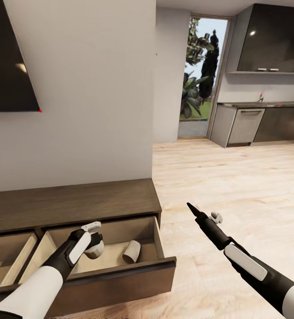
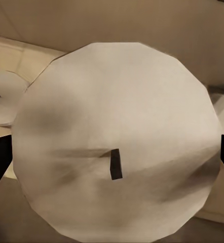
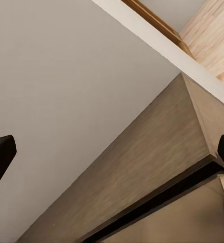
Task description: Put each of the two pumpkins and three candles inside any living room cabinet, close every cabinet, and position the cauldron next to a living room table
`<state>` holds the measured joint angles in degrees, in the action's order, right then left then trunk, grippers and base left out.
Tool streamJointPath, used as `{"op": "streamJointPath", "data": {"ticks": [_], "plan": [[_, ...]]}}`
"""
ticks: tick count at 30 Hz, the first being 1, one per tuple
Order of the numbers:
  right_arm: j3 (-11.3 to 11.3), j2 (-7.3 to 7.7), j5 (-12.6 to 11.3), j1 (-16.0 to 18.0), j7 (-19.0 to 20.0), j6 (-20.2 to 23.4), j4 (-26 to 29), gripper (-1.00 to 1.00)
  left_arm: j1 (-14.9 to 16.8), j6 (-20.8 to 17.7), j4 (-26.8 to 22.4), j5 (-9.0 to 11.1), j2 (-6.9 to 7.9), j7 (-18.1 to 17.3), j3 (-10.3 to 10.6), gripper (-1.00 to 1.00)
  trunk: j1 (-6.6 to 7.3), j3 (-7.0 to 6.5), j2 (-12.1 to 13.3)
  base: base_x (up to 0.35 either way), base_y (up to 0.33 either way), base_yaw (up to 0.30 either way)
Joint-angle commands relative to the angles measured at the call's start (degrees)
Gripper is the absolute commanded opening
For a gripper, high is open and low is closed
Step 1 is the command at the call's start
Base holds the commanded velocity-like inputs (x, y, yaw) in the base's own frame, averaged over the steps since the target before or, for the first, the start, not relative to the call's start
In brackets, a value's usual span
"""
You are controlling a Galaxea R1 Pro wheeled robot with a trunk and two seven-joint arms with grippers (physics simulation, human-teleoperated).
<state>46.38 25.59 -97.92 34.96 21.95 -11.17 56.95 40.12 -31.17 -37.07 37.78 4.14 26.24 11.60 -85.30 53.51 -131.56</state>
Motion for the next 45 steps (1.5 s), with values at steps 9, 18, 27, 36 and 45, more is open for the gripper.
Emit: {"op": "streamJointPath", "data": {"ticks": [9,18,27,36,45], "plan": [[0.4,-0.01,-0.52,0.11,0.2,-0.43,0.0,1.0,0.04,-0.04,-0.09,0.54,0.08,0.56,0.99,-1.0,-1.97,1.68,-3.65,0.0,0.0,0.0],[0.43,-0.02,-0.51,0.11,0.2,-0.43,0.0,1.0,0.04,-0.03,-0.08,0.54,0.08,0.56,1.06,-1.0,-3.51,2.93,-6.46,0.0,0.0,0.0],[0.44,-0.02,-0.51,0.11,0.2,-0.45,0.0,1.0,0.04,-0.03,-0.09,0.62,0.08,0.56,2.07,-1.0,-3.51,2.93,-6.46,0.036,0.0,0.0],[0.42,-0.01,-0.51,0.11,0.2,-0.43,0.0,1.0,0.04,-0.03,-0.1,0.62,0.08,0.56,2.68,-1.0,-3.51,2.93,-6.46,0.222,0.0,0.0],[0.44,0.0,-0.51,0.11,0.2,-0.47,0.0,1.0,0.04,0.16,-0.1,0.54,0.08,0.56,2.66,-1.0,-3.73,3.11,-6.86,0.067,0.0,0.0]]}}
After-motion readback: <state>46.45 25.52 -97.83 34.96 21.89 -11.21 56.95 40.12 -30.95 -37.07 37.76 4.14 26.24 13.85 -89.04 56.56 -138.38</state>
